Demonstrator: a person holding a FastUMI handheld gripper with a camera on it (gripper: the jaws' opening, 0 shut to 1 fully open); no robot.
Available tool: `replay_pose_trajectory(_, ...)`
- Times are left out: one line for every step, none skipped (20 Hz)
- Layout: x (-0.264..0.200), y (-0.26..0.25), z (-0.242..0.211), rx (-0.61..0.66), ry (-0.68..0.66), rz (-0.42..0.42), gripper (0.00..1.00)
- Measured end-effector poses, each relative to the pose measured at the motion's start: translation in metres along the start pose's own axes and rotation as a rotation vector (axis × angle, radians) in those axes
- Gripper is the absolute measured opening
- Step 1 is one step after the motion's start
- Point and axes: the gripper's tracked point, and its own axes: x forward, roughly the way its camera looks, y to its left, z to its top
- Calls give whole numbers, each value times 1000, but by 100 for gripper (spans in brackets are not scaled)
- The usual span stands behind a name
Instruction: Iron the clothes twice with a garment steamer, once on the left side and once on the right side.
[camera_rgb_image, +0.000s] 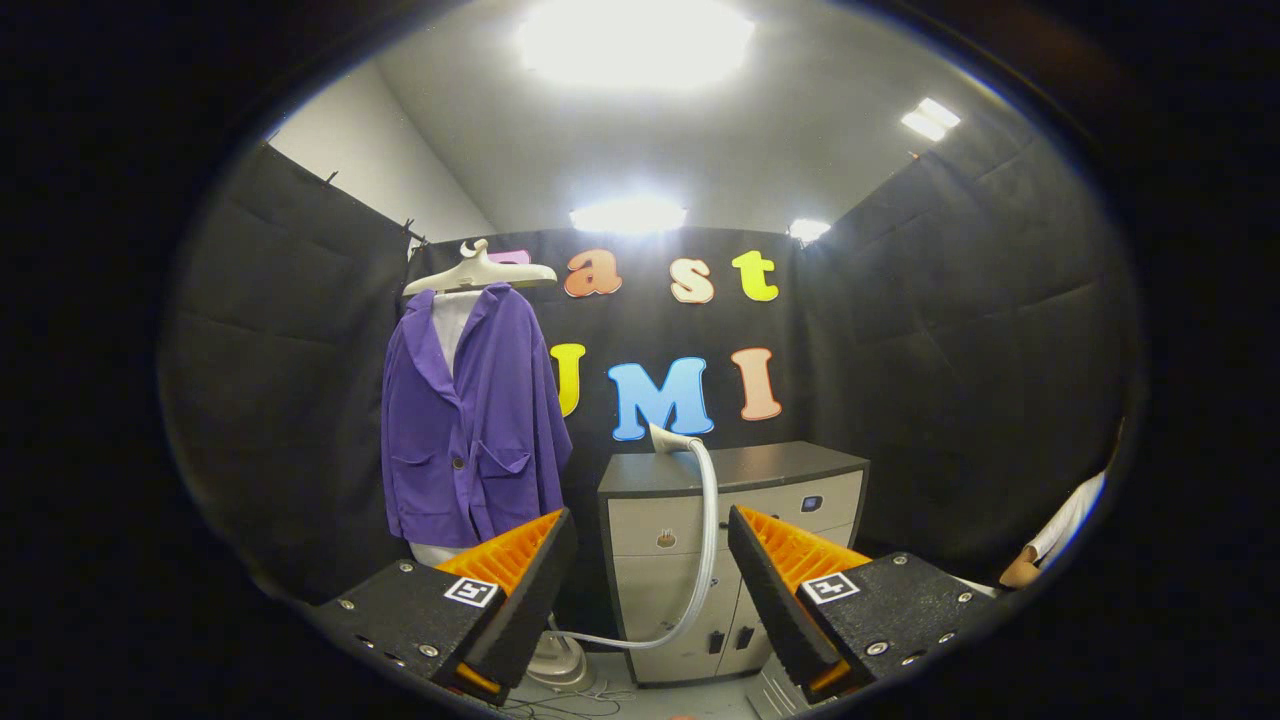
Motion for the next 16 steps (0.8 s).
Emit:
replay_pose_trajectory(0,0,2,-2,-4,3,94)
replay_pose_trajectory(2,0,5,-3,-5,7,94)
replay_pose_trajectory(4,0,6,-2,-4,11,94)
replay_pose_trajectory(7,0,7,0,-1,15,94)
replay_pose_trajectory(10,0,10,1,1,23,94)
replay_pose_trajectory(14,0,13,-3,2,28,94)
replay_pose_trajectory(20,-4,17,-10,-1,32,94)
replay_pose_trajectory(29,-5,20,-20,-7,38,94)
replay_pose_trajectory(35,-7,26,-30,-12,41,94)
replay_pose_trajectory(43,-11,32,-36,-20,43,94)
replay_pose_trajectory(54,-12,37,-35,-27,52,94)
replay_pose_trajectory(65,-12,41,-33,-26,69,93)
replay_pose_trajectory(77,-13,45,-29,-27,80,93)
replay_pose_trajectory(89,-16,48,-25,-28,85,93)
replay_pose_trajectory(102,-19,51,-19,-26,92,93)
replay_pose_trajectory(115,-20,53,-12,-22,102,93)
